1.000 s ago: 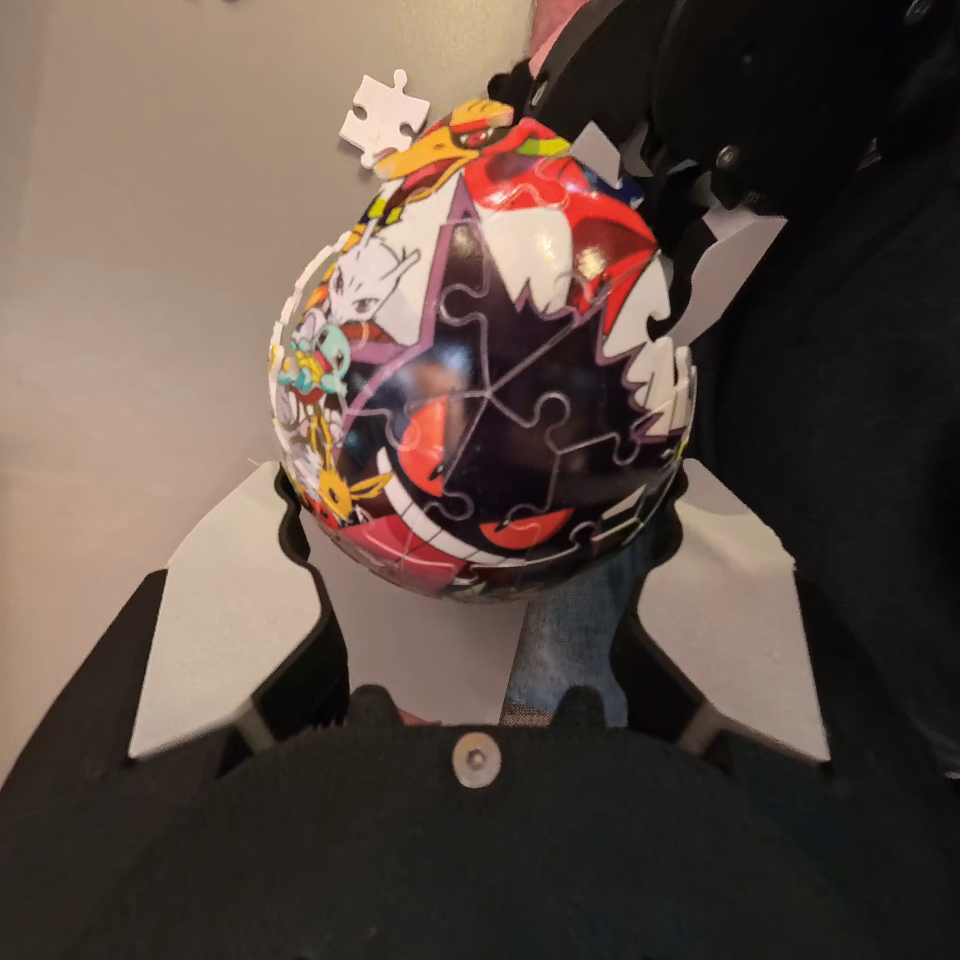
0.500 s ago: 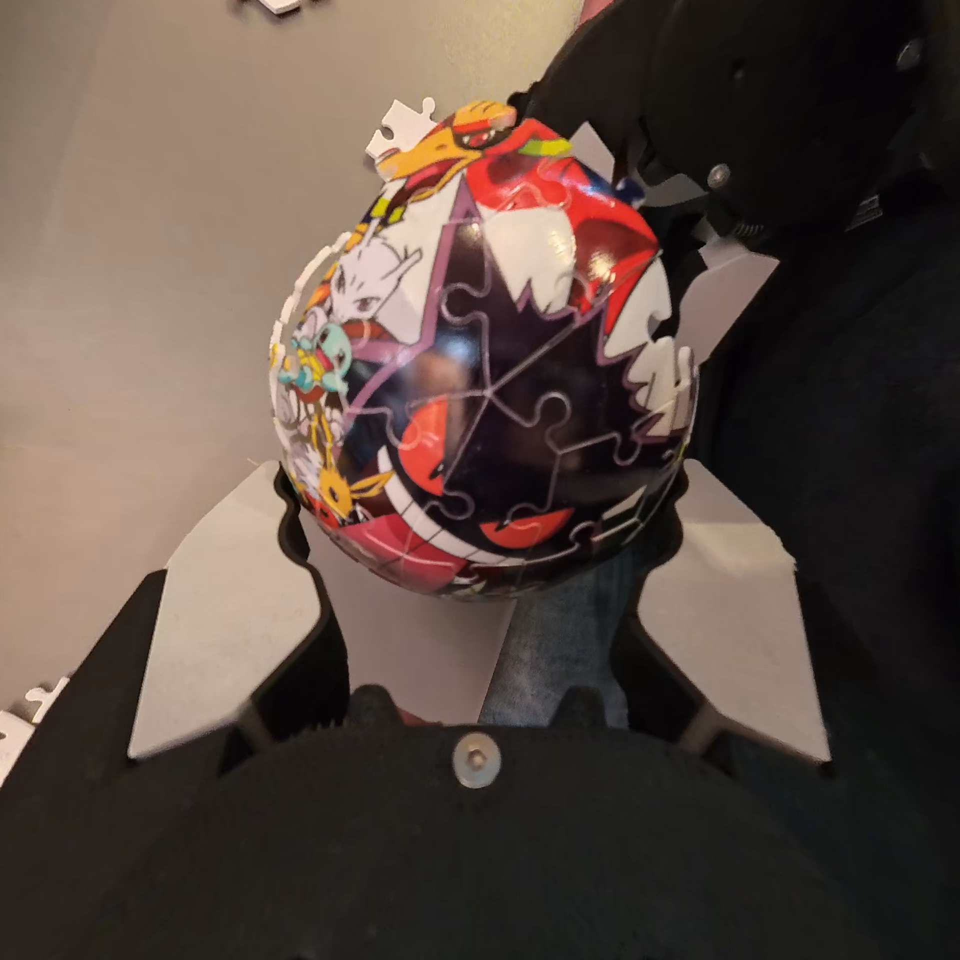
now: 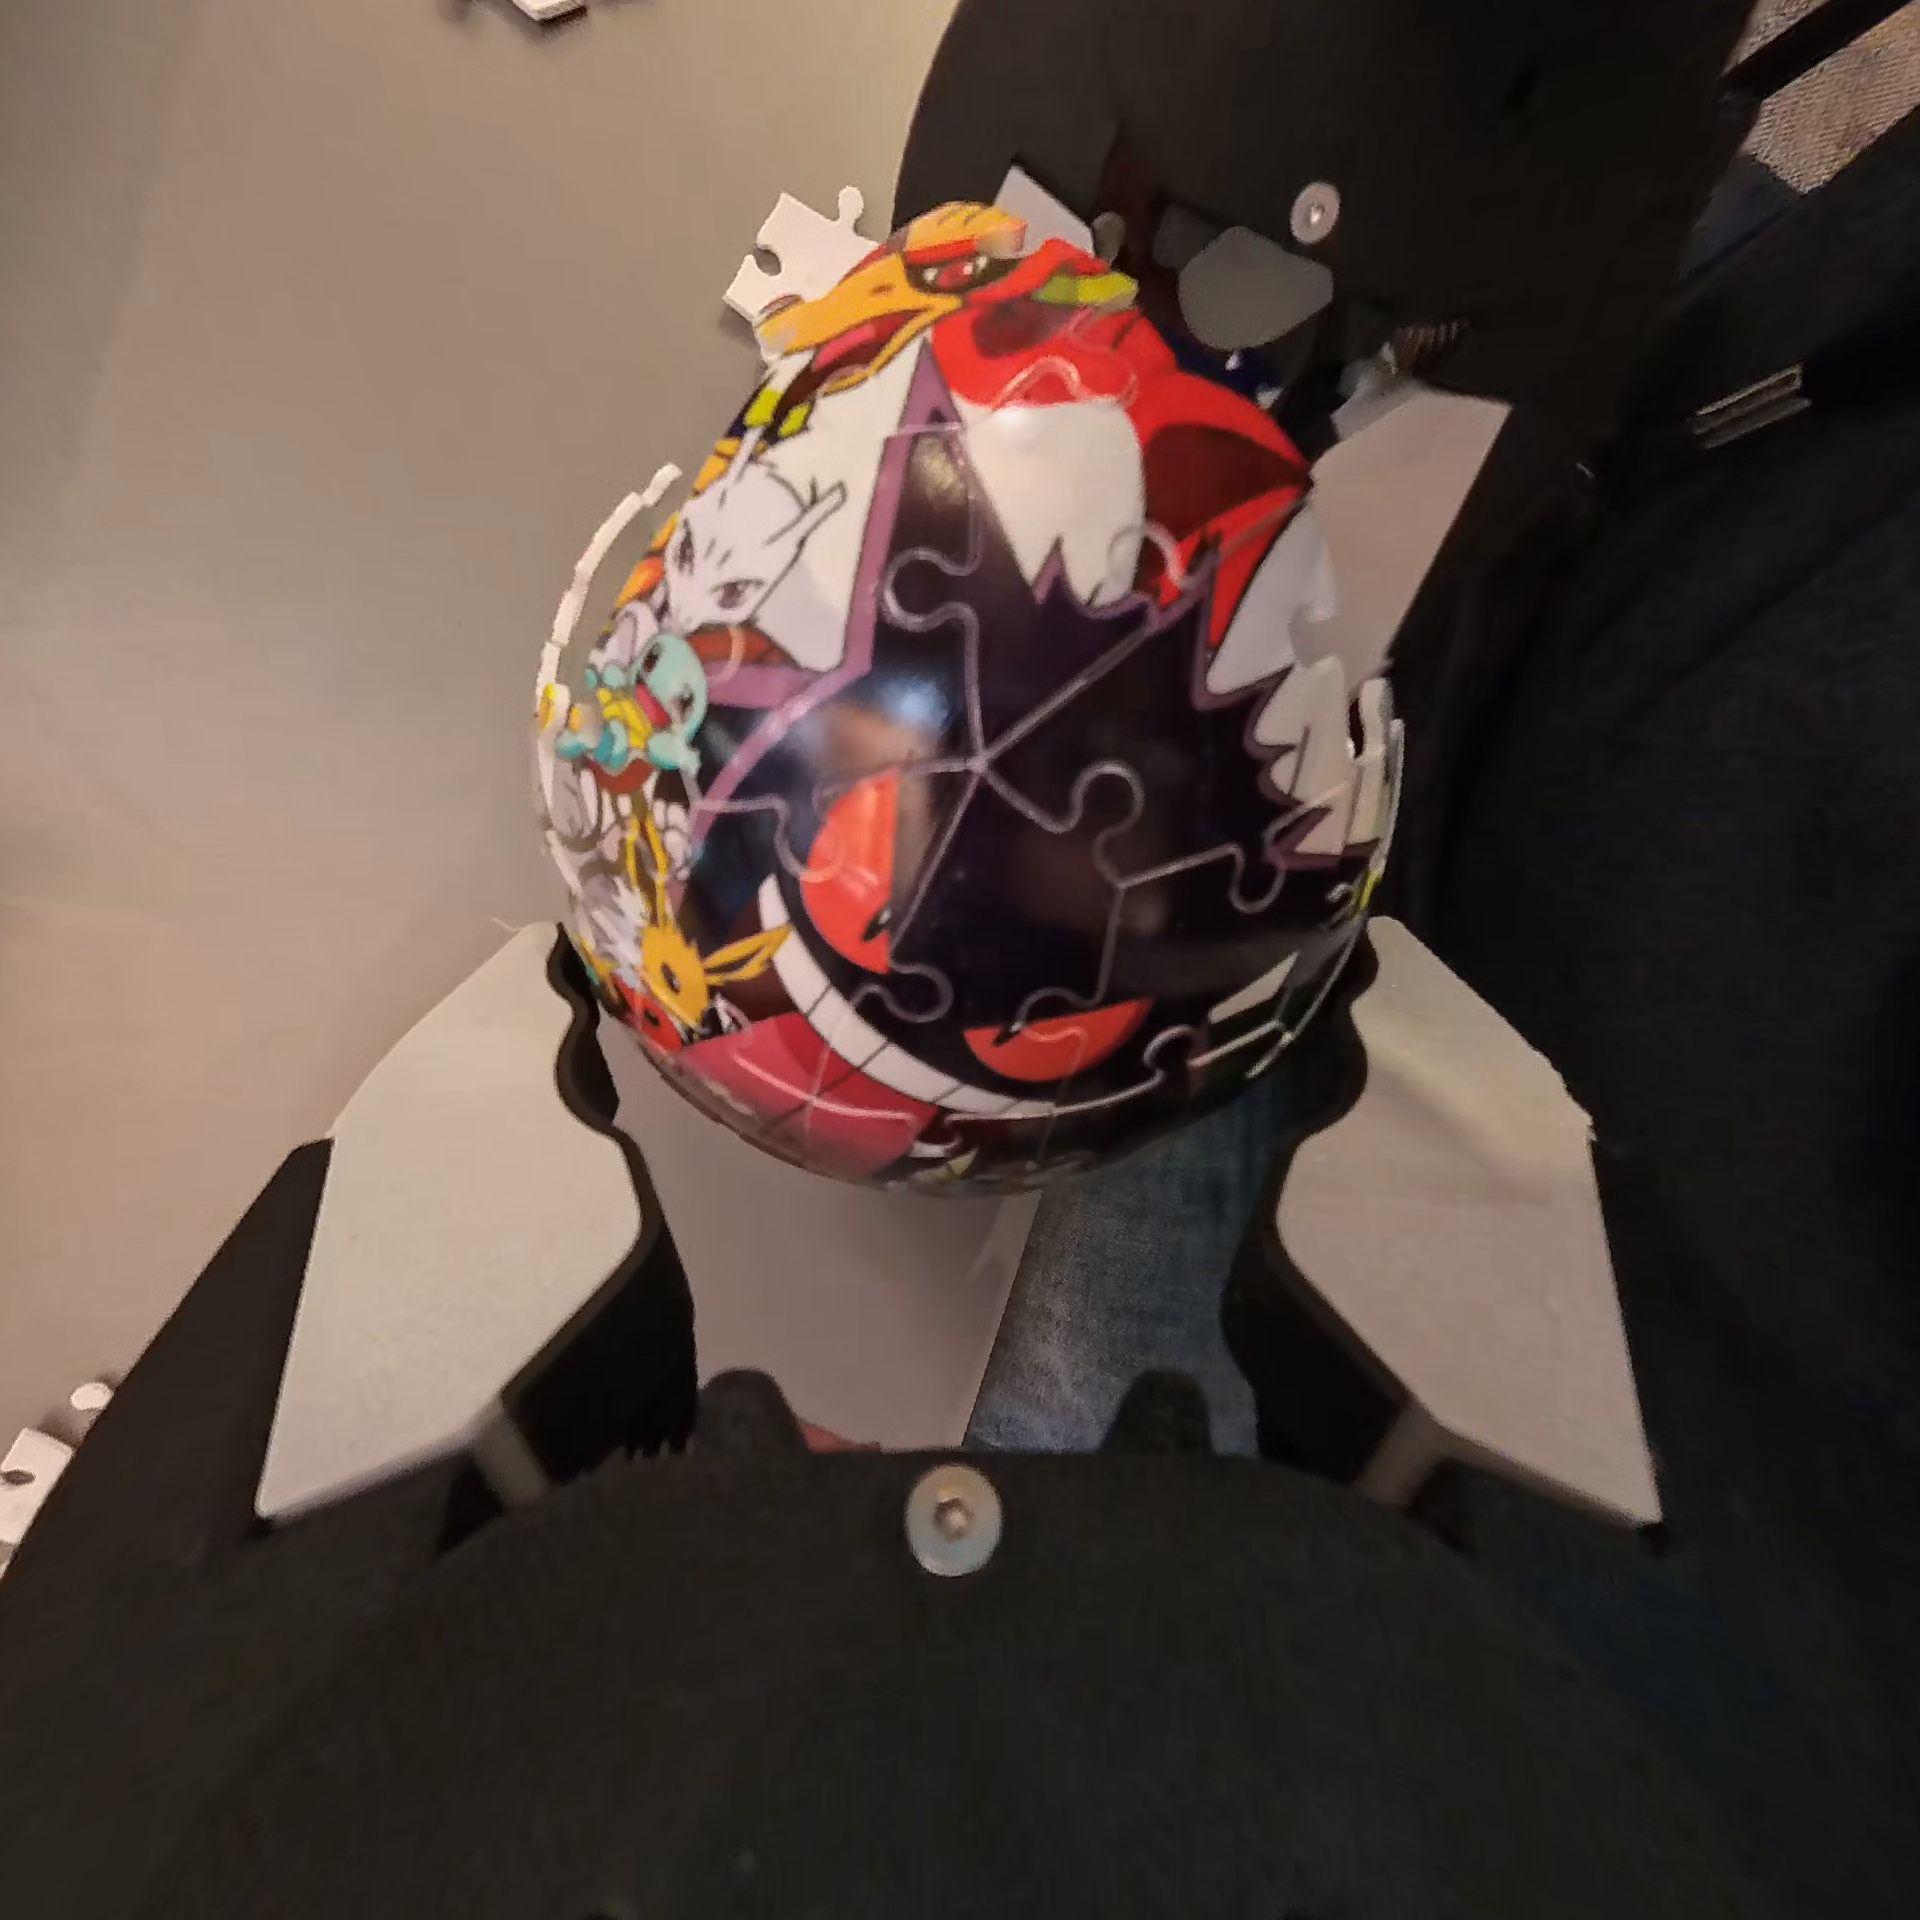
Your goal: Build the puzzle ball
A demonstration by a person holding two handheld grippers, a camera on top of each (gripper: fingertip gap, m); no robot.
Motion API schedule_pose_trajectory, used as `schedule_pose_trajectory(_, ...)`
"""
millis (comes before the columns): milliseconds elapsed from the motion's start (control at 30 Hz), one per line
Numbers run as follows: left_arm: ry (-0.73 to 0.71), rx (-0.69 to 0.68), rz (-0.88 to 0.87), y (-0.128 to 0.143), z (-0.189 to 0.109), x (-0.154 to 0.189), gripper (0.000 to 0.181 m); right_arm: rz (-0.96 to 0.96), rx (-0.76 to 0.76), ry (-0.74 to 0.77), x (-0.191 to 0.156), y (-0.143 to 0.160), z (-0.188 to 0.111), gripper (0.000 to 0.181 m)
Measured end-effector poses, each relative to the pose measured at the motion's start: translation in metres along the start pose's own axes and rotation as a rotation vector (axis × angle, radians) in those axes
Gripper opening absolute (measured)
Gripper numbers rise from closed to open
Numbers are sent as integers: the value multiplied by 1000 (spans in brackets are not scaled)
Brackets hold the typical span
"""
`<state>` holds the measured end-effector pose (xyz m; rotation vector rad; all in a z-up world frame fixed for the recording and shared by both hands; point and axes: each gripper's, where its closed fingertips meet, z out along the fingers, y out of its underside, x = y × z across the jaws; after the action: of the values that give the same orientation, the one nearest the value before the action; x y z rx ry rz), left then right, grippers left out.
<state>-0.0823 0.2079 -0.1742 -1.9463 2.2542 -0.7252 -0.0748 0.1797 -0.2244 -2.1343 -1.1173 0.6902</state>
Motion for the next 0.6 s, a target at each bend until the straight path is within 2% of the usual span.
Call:
schedule_pose_trajectory(233,9,-10,9,0,0,-3,130,113,77,-151,-5,-9,-11,95)
schedule_pose_trajectory(400,13,-18,14,0,0,-6,129,65,61,-127,2,-6,-11,87)
schedule_pose_trajectory(467,10,-24,18,0,0,-6,129,54,48,-130,0,-6,-9,92)
schedule_pose_trajectory(600,6,-12,14,0,0,-6,129,34,49,-127,0,-6,-9,91)
